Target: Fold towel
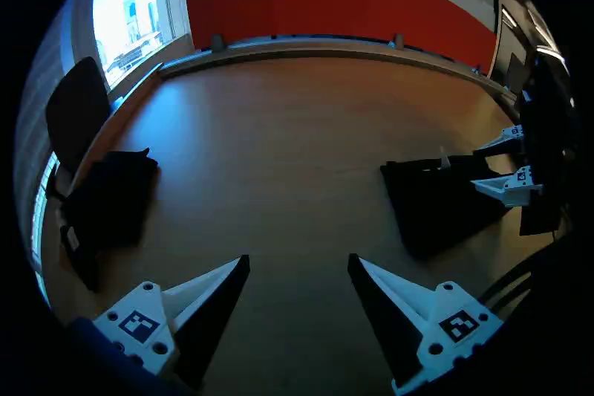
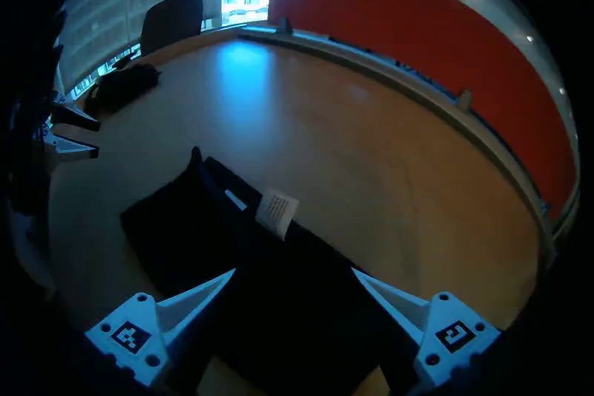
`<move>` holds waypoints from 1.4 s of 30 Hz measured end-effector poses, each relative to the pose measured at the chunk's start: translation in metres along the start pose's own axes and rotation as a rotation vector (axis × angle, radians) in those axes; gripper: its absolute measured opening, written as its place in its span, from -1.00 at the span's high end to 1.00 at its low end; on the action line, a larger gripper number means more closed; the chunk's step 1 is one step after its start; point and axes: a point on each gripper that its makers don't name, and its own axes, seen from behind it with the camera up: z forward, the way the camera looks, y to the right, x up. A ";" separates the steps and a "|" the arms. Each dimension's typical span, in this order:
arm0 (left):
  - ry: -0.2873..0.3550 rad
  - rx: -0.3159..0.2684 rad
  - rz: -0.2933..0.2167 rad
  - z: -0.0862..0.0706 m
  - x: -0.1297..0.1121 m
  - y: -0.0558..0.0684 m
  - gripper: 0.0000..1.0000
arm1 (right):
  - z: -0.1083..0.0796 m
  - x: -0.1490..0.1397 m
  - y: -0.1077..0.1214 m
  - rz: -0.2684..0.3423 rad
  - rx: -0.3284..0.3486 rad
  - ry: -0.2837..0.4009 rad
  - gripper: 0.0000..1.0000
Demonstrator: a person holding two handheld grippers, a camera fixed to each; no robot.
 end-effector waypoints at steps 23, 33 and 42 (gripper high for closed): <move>-0.007 -0.005 0.000 0.003 -0.001 0.001 -0.97 | 0.009 0.019 0.032 -0.025 -0.049 0.005 -1.00; -0.007 -0.004 -0.003 0.001 -0.001 0.001 -0.97 | 0.010 0.032 0.046 -0.056 -0.069 0.010 -1.00; -0.009 0.000 -0.003 -0.001 -0.003 0.000 -0.97 | 0.013 0.036 0.060 -0.084 -0.087 0.001 -1.00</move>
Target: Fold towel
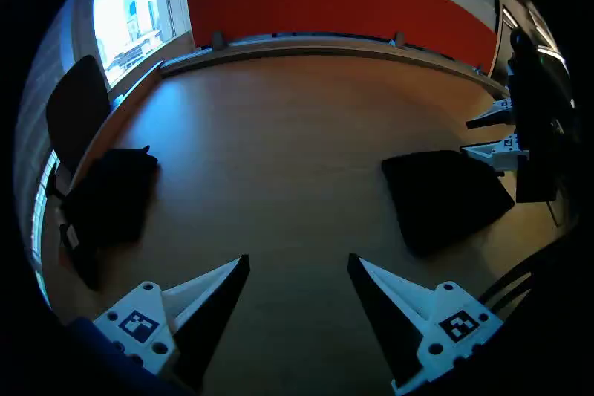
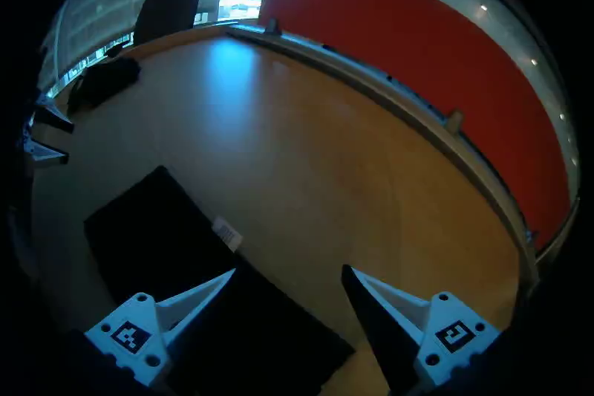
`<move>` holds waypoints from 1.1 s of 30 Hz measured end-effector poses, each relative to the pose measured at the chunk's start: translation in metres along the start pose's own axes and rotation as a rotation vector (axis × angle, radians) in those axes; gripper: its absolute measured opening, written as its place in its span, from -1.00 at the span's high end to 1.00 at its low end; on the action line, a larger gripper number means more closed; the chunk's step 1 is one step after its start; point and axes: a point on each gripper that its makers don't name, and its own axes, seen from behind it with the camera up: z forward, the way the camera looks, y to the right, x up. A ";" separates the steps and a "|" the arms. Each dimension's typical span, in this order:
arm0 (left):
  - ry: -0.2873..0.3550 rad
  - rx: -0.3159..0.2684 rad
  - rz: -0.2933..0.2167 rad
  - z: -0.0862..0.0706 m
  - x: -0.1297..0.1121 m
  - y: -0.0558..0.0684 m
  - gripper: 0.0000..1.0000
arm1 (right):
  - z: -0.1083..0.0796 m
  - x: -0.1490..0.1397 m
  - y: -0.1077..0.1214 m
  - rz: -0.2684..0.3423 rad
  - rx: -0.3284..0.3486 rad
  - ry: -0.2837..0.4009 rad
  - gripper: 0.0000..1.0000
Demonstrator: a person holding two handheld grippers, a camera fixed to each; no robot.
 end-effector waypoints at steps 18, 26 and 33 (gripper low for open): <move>0.002 -0.004 0.002 -0.001 0.001 0.002 -0.97 | -0.002 0.011 0.022 -0.010 -0.026 0.007 -1.00; 0.005 -0.008 0.001 -0.001 0.001 0.005 -0.97 | -0.009 0.017 0.026 0.015 -0.026 0.024 -1.00; 0.006 -0.012 0.005 -0.003 0.001 0.009 -0.97 | -0.024 -0.003 0.013 0.032 -0.016 0.016 -1.00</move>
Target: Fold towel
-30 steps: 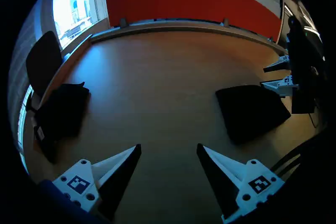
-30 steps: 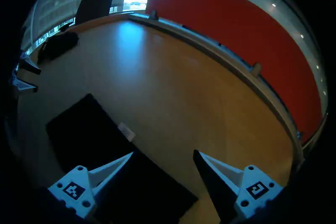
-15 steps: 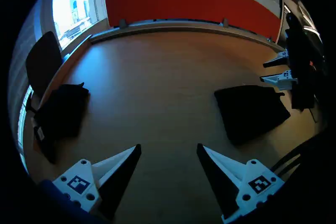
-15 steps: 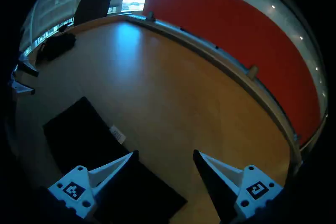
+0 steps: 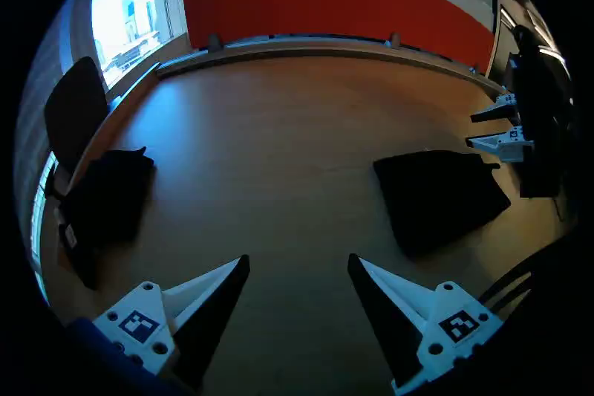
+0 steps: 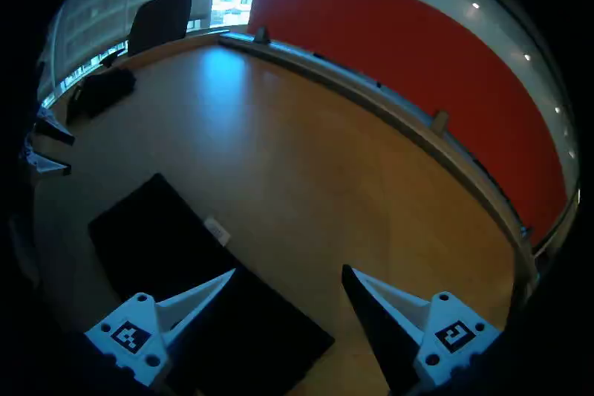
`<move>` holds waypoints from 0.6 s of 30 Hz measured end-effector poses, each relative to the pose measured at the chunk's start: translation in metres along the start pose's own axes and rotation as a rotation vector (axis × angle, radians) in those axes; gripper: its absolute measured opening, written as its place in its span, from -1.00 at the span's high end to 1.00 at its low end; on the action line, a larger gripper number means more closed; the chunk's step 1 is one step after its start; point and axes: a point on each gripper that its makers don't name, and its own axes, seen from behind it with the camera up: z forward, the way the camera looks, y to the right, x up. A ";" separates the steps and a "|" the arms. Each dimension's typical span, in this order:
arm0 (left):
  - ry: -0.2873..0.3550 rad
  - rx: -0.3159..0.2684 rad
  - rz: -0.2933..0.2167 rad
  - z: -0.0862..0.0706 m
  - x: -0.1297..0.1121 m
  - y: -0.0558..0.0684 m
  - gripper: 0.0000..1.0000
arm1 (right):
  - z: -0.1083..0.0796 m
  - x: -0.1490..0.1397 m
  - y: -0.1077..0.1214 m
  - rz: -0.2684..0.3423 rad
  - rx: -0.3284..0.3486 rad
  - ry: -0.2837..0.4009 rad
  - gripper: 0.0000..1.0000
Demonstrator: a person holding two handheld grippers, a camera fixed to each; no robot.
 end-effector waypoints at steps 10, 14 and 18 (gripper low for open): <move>0.000 -0.006 0.002 -0.003 -0.001 0.006 -0.97 | -0.027 -0.038 -0.010 0.050 0.003 -0.013 -1.00; -0.001 -0.008 0.006 -0.005 -0.002 0.008 -0.97 | -0.037 -0.052 -0.012 0.063 0.000 -0.021 -1.00; -0.002 -0.010 0.006 -0.006 -0.003 0.010 -0.97 | -0.047 -0.068 -0.013 0.071 -0.004 -0.035 -1.00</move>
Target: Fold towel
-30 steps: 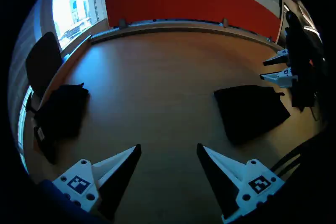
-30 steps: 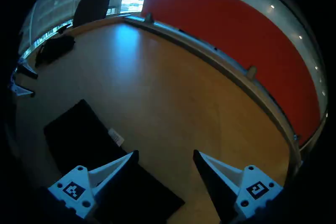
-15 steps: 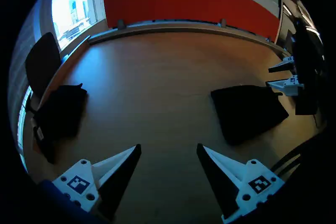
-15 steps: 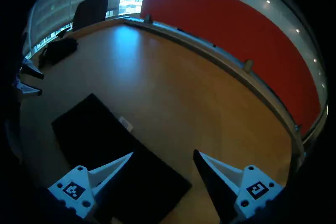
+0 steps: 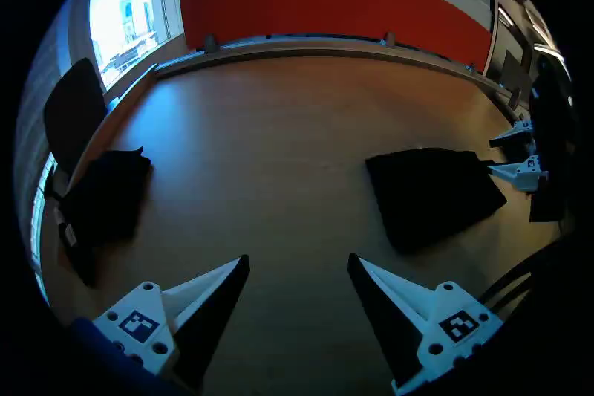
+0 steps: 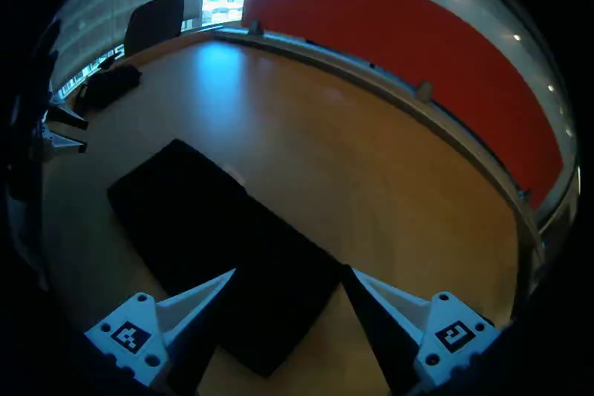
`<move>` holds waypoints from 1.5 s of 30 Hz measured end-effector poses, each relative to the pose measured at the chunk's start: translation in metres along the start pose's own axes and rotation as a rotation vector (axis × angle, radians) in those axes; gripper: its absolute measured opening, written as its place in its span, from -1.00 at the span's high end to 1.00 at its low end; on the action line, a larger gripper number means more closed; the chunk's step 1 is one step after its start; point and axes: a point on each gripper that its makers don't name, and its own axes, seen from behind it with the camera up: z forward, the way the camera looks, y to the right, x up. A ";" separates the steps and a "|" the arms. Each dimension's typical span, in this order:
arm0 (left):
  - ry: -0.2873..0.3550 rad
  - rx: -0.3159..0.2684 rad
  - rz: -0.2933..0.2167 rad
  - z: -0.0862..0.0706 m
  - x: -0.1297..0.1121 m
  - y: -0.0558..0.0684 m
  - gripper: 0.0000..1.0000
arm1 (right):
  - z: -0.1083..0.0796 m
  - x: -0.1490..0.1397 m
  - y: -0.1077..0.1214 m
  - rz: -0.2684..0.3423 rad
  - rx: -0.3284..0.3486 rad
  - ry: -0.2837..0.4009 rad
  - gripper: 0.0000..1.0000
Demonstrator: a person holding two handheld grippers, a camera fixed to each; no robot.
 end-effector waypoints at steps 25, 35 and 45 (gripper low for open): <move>-0.002 0.000 -0.002 -0.006 -0.004 0.003 -0.97 | -0.031 -0.076 -0.022 0.068 0.026 -0.077 -1.00; -0.001 -0.002 -0.004 -0.007 -0.005 0.003 -0.97 | -0.033 -0.091 -0.026 0.079 0.057 -0.092 -0.76; -0.003 -0.002 -0.001 -0.007 -0.005 0.003 -0.97 | -0.033 -0.099 -0.031 0.098 0.100 -0.108 -0.22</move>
